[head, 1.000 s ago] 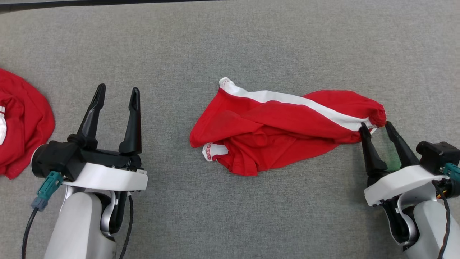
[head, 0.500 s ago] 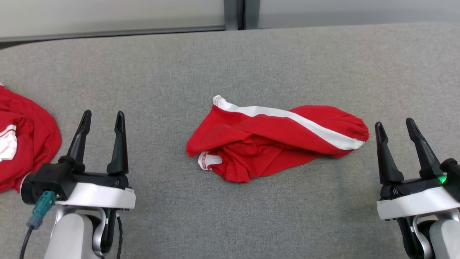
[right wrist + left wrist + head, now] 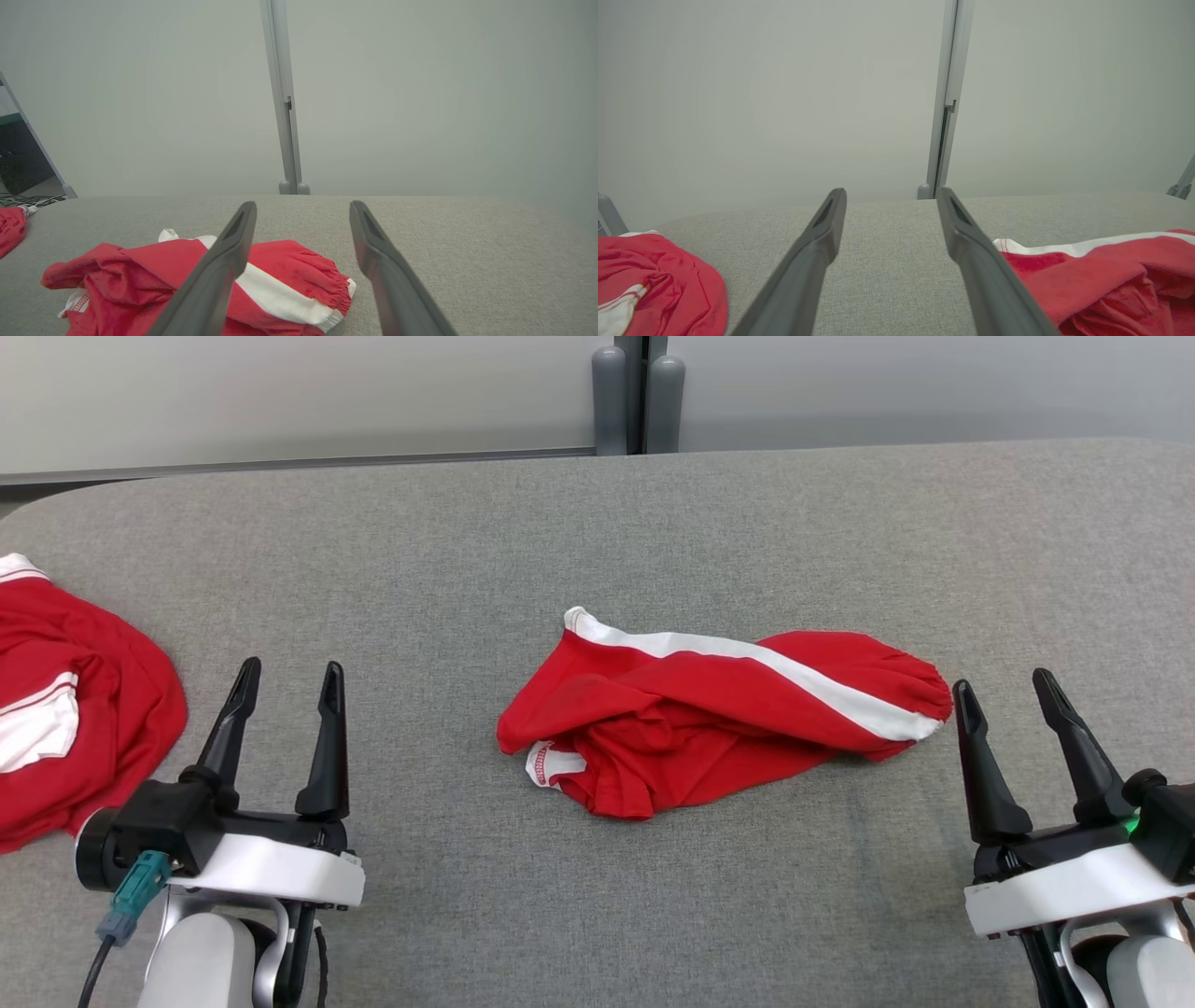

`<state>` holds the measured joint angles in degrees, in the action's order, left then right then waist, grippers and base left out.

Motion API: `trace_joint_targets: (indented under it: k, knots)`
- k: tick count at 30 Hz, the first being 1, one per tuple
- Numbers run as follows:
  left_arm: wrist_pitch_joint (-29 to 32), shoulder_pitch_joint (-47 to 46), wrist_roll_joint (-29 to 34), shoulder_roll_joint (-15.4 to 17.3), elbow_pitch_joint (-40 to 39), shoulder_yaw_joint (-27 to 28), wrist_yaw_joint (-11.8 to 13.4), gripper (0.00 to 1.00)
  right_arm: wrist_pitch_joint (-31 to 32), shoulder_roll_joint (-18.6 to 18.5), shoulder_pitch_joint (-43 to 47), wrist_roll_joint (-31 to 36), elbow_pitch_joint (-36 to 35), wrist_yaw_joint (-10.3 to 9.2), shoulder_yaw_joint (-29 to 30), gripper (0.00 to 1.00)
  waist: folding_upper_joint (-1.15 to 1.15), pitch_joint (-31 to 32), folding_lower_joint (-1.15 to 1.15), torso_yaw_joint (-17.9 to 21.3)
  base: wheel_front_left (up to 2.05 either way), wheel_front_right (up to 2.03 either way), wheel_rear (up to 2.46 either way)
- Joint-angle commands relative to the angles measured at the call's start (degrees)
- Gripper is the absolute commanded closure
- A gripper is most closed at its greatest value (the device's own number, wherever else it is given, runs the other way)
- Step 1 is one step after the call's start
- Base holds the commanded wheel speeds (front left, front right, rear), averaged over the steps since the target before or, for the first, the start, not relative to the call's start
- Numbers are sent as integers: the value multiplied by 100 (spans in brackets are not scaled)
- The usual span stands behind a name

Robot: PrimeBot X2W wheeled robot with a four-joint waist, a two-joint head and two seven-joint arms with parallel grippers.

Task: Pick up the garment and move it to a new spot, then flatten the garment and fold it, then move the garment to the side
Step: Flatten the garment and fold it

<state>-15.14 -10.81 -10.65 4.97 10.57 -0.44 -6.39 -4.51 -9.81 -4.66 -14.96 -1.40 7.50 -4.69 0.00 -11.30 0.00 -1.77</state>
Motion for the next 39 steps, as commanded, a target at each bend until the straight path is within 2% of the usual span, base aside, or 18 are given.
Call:
trace_joint_targets:
  k: [1, 7, 12, 17, 21, 22, 23, 28, 32, 39]
  knots:
    - [1, 12, 6, 33, 10, -27, 25, 0, 12, 2, 23, 16, -61, -2, -7, 0, 0, -12, 0, 8, 0, 0, 0]
    - [122, -272, -33, 0, 49, -416, -55, 0, 37, -22, 14, 62, -102, -2, 33, 0, 0, -86, 0, -22, 0, 0, 0]
    - [616, -585, -88, -19, 290, -1383, -108, 0, 45, -23, -63, 46, -116, -2, -2, 0, 0, -179, 0, 9, 0, 0, 0]
    - [1001, -805, -362, 202, 661, -2316, -111, 0, 3, -5, -138, -30, -59, -2, -84, 0, 0, -283, 0, 133, 0, 0, 0]
    - [1108, -970, -463, 377, 927, -2529, -113, 0, -39, 7, -157, -74, -23, -2, -52, 0, 0, -346, 0, 174, 0, 0, 0]
    - [1071, -1000, -457, 409, 955, -2545, -113, 56, -53, 17, -163, -83, -19, -2, -50, 0, 0, -362, 0, 178, 0, 0, 0]
    - [1036, -1024, -462, 431, 978, -2551, -113, 100, -63, 19, -169, -77, -16, -1, -45, 0, 0, -374, 0, 178, 0, 0, 0]
    - [838, -1131, -277, 541, 1001, -2667, -71, 100, -92, 59, -169, -120, -18, -2, -21, 0, 0, -419, 0, 129, 0, 0, 0]
    - [724, -846, 21, 733, 745, -2922, -23, 100, -19, 1, -139, -145, 37, -1, -8, 0, 0, -411, 0, 74, 0, 0, 0]
    - [1119, 94, -20, 960, 132, -3263, 11, 100, 2, 13, -23, -103, 34, -2, 109, 0, 0, -371, 0, -6, 0, 0, 0]
